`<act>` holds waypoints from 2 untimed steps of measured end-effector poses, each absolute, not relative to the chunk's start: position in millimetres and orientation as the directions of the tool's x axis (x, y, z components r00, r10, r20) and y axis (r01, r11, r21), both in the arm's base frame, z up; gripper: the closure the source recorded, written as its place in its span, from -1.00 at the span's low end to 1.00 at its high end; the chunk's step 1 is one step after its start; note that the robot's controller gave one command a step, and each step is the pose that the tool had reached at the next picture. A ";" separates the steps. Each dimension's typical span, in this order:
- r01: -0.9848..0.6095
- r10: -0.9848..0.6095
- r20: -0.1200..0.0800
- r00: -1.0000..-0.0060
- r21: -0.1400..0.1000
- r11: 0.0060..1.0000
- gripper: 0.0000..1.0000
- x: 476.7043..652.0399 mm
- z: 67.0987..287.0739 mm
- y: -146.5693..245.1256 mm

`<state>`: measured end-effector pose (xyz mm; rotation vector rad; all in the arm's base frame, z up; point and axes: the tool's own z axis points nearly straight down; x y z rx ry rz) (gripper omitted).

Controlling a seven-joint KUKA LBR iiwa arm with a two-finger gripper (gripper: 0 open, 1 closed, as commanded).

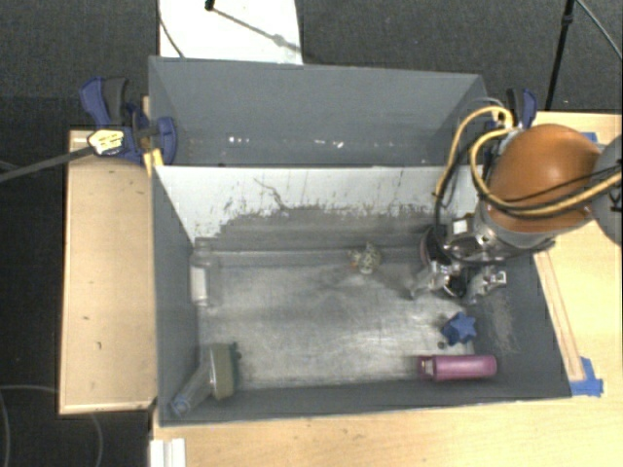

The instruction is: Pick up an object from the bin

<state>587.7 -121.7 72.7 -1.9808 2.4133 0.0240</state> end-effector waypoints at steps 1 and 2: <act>-0.980 -0.980 -0.004 -0.201 -0.001 0.201 1.00 585.4 71.9 -133.9; -0.980 -0.980 -0.025 -0.198 -0.001 0.199 -1.00 587.8 72.9 -121.7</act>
Offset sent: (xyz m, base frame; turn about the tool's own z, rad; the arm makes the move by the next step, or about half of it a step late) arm 0.0000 0.0000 0.0000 0.0000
